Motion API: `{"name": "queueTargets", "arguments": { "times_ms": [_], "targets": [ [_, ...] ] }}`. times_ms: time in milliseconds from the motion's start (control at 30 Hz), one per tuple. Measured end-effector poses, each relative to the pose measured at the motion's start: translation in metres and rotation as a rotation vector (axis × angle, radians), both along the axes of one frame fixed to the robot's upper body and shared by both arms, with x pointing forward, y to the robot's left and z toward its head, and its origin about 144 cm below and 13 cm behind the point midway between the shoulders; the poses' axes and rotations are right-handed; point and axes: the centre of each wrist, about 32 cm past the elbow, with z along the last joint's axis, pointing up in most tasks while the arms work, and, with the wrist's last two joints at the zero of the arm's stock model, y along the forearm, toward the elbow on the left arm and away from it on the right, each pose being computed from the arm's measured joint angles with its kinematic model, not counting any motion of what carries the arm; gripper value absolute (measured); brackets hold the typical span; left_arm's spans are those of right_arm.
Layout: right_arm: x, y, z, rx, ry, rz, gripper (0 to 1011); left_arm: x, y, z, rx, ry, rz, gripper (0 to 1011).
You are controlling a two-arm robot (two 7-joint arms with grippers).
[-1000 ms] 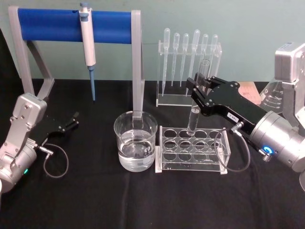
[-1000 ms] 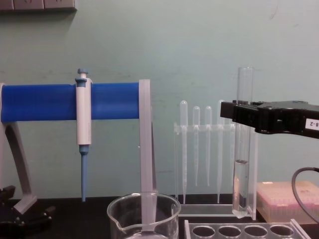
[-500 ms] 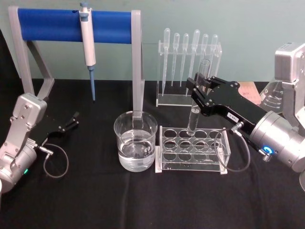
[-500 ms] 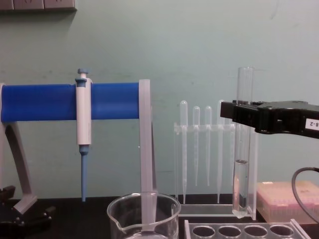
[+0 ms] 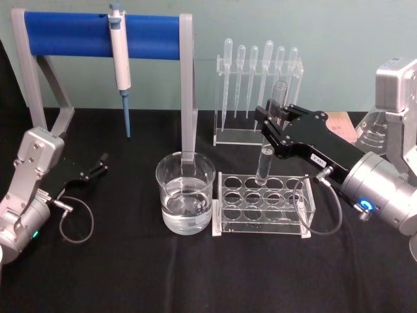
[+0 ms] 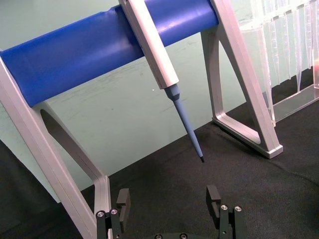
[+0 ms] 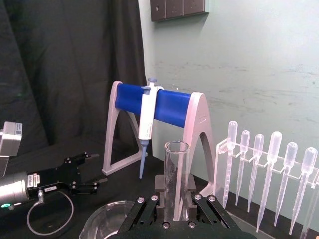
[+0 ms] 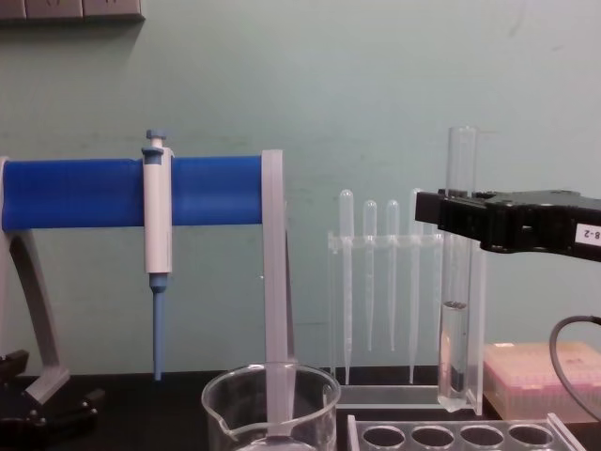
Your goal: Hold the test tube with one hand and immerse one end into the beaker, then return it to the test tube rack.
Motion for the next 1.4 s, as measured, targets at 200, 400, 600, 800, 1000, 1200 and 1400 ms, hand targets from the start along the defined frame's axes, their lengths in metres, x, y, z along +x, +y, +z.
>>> {"name": "queueTargets", "arguments": {
  "times_ms": [200,400,600,800,1000,1200,1400],
  "targets": [
    [0.0000,0.0000,0.0000,0.000,0.000,0.000,228,0.0000,0.0000,0.0000,0.000,0.000,0.000,1000],
    [0.0000,0.0000,0.0000,0.000,0.000,0.000,228,0.0000,0.0000,0.0000,0.000,0.000,0.000,1000],
    [0.0000,0.0000,0.0000,0.000,0.000,0.000,228,0.0000,0.0000,0.0000,0.000,0.000,0.000,1000],
    [0.0000,0.0000,0.0000,0.000,0.000,0.000,227,0.0000,0.0000,0.0000,0.000,0.000,0.000,1000],
    [0.0000,0.0000,0.0000,0.000,0.000,0.000,228,0.0000,0.0000,0.0000,0.000,0.000,0.000,1000],
    [0.0000,0.0000,0.0000,0.000,0.000,0.000,227,0.0000,0.0000,0.0000,0.000,0.000,0.000,1000],
    [0.0000,0.0000,0.0000,0.000,0.000,0.000,228,0.0000,0.0000,0.0000,0.000,0.000,0.000,1000]
  ]
}}
